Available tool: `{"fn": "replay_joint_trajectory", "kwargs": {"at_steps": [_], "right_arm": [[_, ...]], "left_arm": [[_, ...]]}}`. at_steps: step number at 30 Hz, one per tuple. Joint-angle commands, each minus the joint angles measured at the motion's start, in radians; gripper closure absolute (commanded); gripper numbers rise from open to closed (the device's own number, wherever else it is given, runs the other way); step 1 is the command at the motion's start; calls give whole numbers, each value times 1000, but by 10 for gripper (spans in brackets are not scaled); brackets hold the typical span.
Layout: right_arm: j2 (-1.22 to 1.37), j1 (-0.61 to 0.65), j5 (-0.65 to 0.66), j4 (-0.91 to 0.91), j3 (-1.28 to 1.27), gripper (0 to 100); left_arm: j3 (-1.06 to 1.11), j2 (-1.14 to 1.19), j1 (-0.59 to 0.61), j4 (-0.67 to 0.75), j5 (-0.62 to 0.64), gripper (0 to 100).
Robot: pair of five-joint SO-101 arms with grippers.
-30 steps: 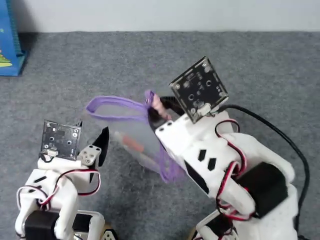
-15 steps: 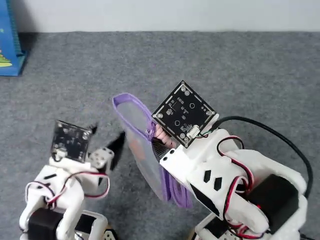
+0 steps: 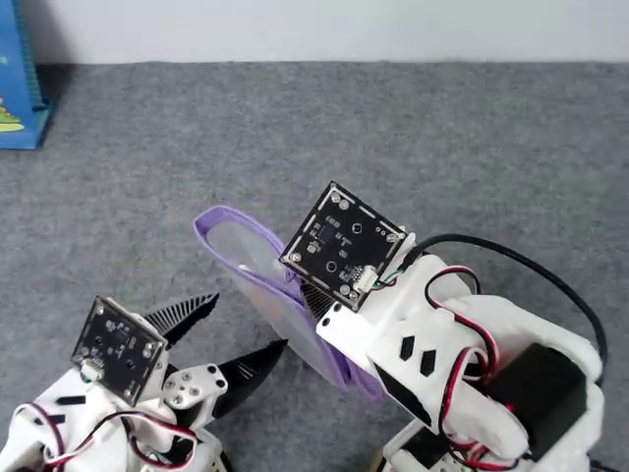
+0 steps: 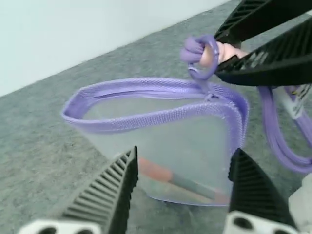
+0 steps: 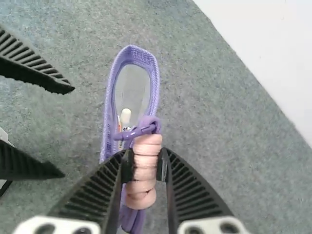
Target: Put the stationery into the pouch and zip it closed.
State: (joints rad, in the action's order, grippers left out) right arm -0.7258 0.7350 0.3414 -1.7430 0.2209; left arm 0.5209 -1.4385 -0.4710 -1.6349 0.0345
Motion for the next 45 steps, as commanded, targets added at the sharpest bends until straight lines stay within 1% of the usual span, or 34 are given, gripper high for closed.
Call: {"fn": "replay_joint_trajectory", "kwargs": {"at_steps": [1,4,6,11,14,16,18,22,25,27,29,32,37,41,43,45], "right_arm": [[-7,8,12,-25,49,991],[-5,16,25,-25,49,991],[-5,47,38,-27,49,991],[5,105,66,-27,43,991],[5,113,92,-25,43,991],[5,119,91,-25,43,991],[5,131,91,-25,41,991],[10,159,89,-22,29,991],[27,160,63,-16,-6,991],[38,160,31,-13,-11,991],[36,160,25,2,-11,991],[18,159,26,10,-5,991],[-35,156,25,-5,0,991],[-77,156,21,-38,0,991],[-104,156,21,-39,-3,991],[-116,156,20,-41,-5,991]], "left_arm": [[-1,-2,-14,26,18,706],[101,-3,-14,86,18,706],[153,-3,-20,118,18,706],[147,-5,-23,124,26,706],[142,-5,-23,126,28,706],[142,-5,-25,130,63,705],[140,-5,-25,138,127,698],[140,-5,-29,147,189,654],[140,-5,-95,146,199,650],[139,-5,-144,147,235,650],[140,-5,-161,150,250,650],[147,-5,-117,146,247,651],[147,-5,17,144,239,653],[148,-5,74,144,153,728],[148,-5,75,144,121,770],[148,-5,71,146,107,791]]}}
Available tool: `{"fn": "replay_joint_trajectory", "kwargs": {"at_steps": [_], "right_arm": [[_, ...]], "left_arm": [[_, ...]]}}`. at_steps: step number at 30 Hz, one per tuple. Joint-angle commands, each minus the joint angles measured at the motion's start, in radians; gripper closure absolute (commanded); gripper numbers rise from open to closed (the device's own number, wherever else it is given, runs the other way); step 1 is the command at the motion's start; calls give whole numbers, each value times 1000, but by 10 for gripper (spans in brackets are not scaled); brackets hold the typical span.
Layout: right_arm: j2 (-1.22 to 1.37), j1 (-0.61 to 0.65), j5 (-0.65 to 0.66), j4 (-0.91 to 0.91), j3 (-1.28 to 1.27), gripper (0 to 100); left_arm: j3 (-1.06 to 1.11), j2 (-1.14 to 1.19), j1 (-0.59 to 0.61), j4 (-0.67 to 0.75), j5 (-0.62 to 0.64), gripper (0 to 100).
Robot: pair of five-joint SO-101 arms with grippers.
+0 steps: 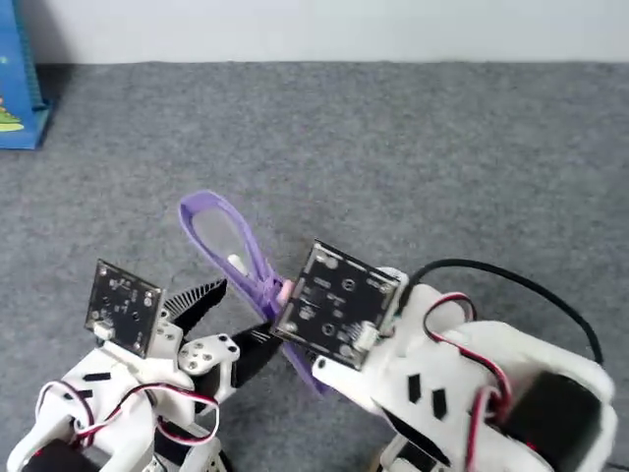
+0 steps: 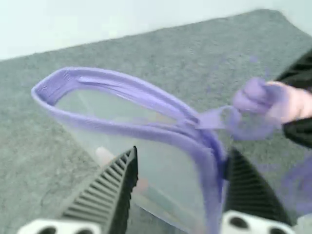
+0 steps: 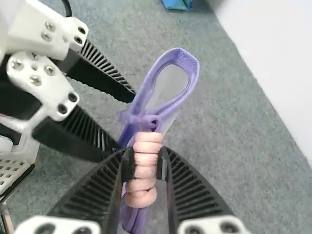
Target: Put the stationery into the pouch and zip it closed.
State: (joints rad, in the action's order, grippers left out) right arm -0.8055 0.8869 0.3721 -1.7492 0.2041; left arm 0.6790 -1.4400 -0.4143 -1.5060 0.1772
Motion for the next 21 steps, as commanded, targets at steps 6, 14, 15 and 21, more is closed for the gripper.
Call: {"fn": "replay_joint_trajectory", "kwargs": {"at_steps": [6,14,15,21], "right_arm": [[-45,7,-11,-44,11,991],[-58,54,-55,-44,-112,991],[-70,67,-57,-39,-129,991],[-110,120,-78,-41,-141,991]], "left_arm": [[-16,-3,14,17,-37,793],[-19,-3,14,23,-38,790],[-19,-3,15,23,-38,790],[-19,-3,20,23,-38,790]]}}
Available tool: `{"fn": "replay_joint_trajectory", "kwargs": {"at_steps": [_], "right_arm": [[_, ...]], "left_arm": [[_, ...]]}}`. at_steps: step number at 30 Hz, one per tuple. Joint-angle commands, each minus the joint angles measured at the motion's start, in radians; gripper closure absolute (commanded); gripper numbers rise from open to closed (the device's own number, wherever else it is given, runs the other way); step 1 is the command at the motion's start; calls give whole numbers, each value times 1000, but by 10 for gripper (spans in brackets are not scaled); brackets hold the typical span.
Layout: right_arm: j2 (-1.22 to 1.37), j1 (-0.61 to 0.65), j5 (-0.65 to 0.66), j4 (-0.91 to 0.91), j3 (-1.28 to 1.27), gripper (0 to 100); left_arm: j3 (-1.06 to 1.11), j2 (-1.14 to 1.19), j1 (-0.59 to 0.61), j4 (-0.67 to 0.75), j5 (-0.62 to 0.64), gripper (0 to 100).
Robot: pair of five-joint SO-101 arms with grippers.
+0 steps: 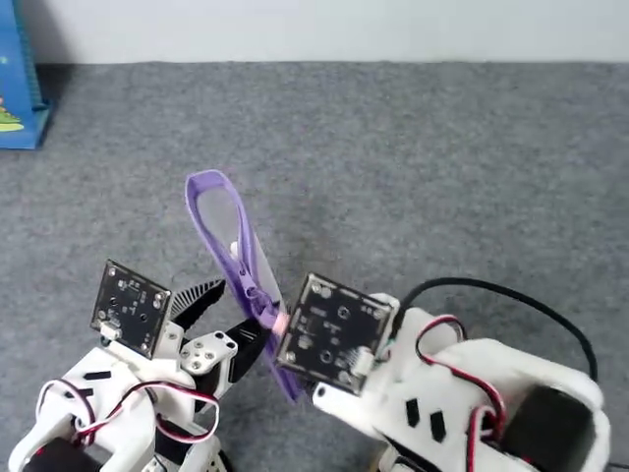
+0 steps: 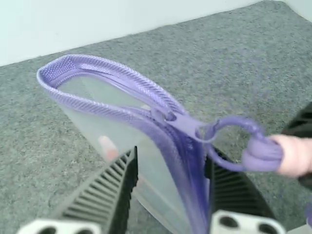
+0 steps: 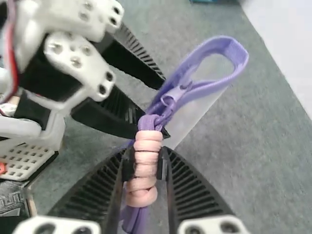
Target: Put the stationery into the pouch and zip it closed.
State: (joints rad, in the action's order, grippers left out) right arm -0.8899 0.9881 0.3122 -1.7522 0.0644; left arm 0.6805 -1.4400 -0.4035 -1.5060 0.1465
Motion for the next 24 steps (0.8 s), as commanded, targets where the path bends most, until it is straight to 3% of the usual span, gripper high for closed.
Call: {"fn": "replay_joint_trajectory", "kwargs": {"at_steps": [1,7,12,16,24], "right_arm": [[-31,19,-18,-38,-2,991],[-64,18,-21,-39,-2,991],[-77,16,-21,-38,-2,991],[-76,16,-25,-13,0,991],[-70,21,-25,56,0,991]], "left_arm": [[-21,-3,9,23,-8,790],[-21,-3,11,21,-11,808],[-21,-3,3,23,-118,934],[-21,-5,3,23,-124,979],[-13,-195,9,23,-124,962]]}}
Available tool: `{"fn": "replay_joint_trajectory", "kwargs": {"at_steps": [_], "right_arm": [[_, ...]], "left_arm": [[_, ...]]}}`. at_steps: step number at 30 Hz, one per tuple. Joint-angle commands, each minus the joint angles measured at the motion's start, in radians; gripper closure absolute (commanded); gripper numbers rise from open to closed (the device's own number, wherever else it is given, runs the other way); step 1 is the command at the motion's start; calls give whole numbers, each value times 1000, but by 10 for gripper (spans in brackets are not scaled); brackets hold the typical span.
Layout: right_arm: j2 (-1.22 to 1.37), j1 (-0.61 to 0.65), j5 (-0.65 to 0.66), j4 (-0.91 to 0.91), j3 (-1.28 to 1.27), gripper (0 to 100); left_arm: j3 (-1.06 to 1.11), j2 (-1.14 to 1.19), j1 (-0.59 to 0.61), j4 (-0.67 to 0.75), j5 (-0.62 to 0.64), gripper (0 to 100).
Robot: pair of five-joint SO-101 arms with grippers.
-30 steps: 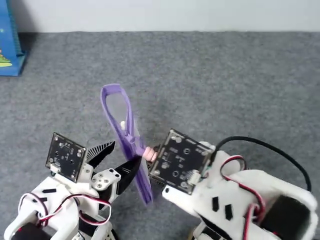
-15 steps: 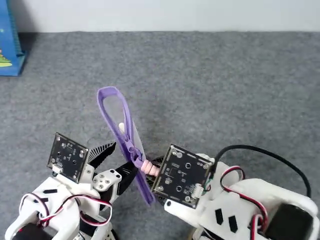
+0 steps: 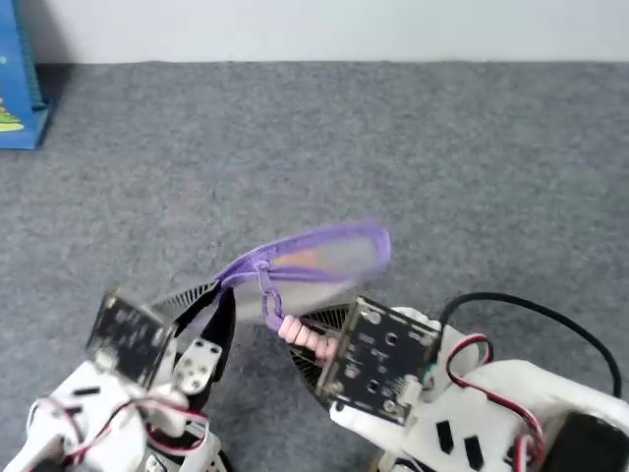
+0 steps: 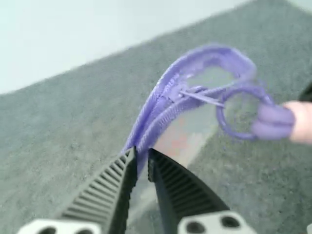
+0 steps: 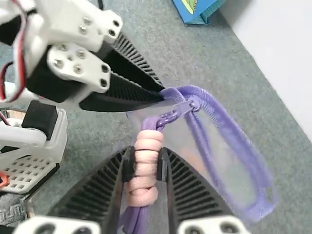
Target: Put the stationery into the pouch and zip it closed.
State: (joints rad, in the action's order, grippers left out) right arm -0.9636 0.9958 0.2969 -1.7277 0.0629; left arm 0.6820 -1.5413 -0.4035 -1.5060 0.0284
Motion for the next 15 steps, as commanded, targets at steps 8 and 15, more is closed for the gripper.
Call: {"fn": "replay_joint_trajectory", "kwargs": {"at_steps": [8,15], "right_arm": [[5,15,-9,59,0,991],[7,7,-3,116,-2,991]], "left_arm": [[74,-281,11,15,61,735],[87,-275,11,15,15,735]]}}
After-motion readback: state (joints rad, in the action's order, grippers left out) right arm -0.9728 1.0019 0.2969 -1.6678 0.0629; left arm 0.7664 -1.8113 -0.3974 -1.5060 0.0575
